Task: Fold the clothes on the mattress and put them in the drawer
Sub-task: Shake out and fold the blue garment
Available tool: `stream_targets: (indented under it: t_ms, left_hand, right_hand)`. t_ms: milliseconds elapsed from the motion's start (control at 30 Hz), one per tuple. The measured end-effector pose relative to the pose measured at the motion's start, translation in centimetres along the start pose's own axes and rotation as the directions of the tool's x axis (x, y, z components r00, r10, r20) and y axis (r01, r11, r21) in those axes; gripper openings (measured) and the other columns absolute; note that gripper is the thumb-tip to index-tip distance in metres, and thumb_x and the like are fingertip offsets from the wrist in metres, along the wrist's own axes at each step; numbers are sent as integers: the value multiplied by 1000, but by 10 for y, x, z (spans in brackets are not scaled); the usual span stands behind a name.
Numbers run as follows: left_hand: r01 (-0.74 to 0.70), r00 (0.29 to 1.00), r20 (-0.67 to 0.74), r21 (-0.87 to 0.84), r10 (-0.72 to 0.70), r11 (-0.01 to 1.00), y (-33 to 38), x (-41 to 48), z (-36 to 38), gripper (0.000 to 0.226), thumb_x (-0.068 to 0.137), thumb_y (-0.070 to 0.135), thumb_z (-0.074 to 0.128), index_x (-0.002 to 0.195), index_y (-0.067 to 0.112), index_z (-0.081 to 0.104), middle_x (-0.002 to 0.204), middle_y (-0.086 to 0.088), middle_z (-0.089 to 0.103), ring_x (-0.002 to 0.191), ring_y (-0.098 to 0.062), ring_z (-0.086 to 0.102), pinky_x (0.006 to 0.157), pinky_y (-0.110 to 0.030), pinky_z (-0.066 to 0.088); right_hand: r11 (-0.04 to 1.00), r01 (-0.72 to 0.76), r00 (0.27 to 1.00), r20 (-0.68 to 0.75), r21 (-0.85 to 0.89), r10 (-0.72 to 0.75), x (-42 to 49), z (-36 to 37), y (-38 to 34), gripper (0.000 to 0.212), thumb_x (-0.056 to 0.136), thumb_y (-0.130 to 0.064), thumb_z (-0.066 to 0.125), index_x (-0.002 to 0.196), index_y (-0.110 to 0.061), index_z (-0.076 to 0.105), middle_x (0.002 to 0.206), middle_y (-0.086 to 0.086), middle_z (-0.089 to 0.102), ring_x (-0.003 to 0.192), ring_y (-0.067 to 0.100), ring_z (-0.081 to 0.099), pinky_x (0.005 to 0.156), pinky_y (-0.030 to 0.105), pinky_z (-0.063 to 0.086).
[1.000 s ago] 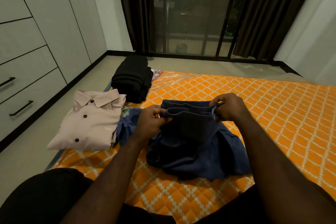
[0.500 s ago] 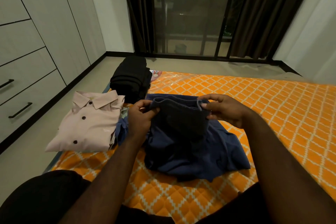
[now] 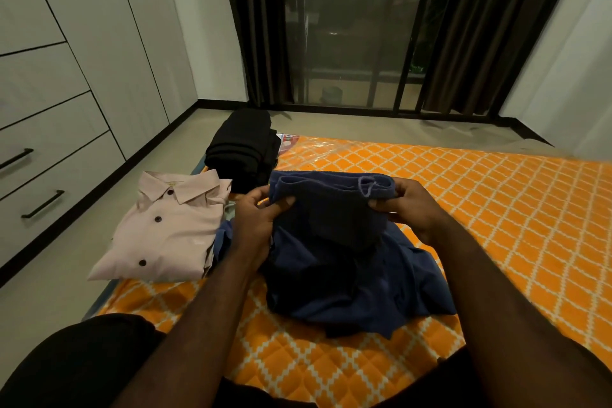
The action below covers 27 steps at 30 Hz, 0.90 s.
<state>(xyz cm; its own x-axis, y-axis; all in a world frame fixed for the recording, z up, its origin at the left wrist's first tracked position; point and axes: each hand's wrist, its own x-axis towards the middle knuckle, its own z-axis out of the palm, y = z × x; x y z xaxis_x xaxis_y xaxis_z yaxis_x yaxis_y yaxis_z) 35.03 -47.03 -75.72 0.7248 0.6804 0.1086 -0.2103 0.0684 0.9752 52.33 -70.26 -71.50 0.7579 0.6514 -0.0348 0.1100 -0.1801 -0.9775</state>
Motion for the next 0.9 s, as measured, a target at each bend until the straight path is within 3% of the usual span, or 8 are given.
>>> stream_targets:
  t_ms: [67, 133, 233, 367, 433, 567, 800, 900]
  left_hand:
    - [-10, 1000, 11, 14, 10, 1000, 1, 0, 2, 30, 87, 15, 78, 115, 9, 68, 108, -7, 76, 101, -25, 73, 81, -34, 61]
    - [-45, 999, 9, 95, 44, 994, 2, 0, 4, 25, 91, 21, 74, 114, 16, 66, 106, -3, 75, 100, -20, 72, 84, -38, 61]
    - [-115, 992, 66, 163, 105, 980, 6, 3, 7, 20, 97, 29, 67, 116, 28, 61, 105, -1, 74, 100, -19, 72, 87, -44, 60]
    - [-234, 972, 91, 260, 218, 937, 45, 21, 13, 17, 99, 35, 64, 114, 42, 58, 105, 7, 73, 97, -9, 71, 84, -36, 60]
    - [-302, 953, 87, 277, 290, 912, 80, 30, 21, 17, 98, 33, 66, 109, 44, 59, 100, 13, 73, 92, -2, 70, 80, -26, 57]
    - [-452, 892, 124, 266, 435, 851, 161, 39, 41, 17, 98, 29, 66, 106, 43, 61, 102, 12, 74, 94, -3, 70, 80, -23, 55]
    - [-621, 779, 107, 261, 618, 739, 320, 49, 60, 13, 96, 38, 67, 109, 37, 63, 101, 5, 73, 96, -17, 70, 89, -45, 59]
    - [-678, 731, 114, 238, 673, 696, 394, 44, 71, 13, 96, 36, 68, 108, 36, 61, 102, 2, 72, 97, -22, 70, 88, -45, 60]
  right_hand:
    - [999, -21, 1000, -6, 49, 21, 1, -2, 2, 28, 91, -1, 71, 118, -9, 70, 112, 14, 75, 97, 20, 72, 80, 41, 56]
    - [996, -15, 1000, 2, 85, 15, 2, -1, 3, 26, 94, -5, 70, 118, -13, 70, 117, 15, 72, 99, 26, 70, 81, 48, 52]
    - [994, 27, 999, -20, 105, -25, 0, 5, -5, 25, 98, -15, 69, 121, -24, 68, 109, 10, 73, 95, 24, 70, 73, 47, 53]
    - [988, 130, 988, -100, 86, -121, 2, 9, -37, 22, 101, -28, 64, 123, -33, 64, 90, -1, 71, 77, 17, 68, 58, 35, 55]
    - [975, 196, 970, -169, 105, -177, 4, 7, -65, 20, 102, -27, 63, 121, -32, 64, 85, -5, 73, 72, 12, 68, 52, 31, 52]
    - [946, 293, 940, -220, 135, -260, 2, -8, -141, 26, 101, -31, 64, 126, -26, 61, 108, 7, 72, 87, 27, 69, 50, 32, 49]
    - [849, 521, 842, -217, 90, -493, -18, -41, -307, 35, 99, -27, 66, 133, -26, 56, 119, 5, 69, 102, 28, 72, 59, 46, 63]
    - [785, 616, 773, -240, 64, -587, -29, -54, -375, 38, 98, -27, 68, 134, -25, 55, 124, 10, 67, 106, 32, 70, 60, 45, 63]
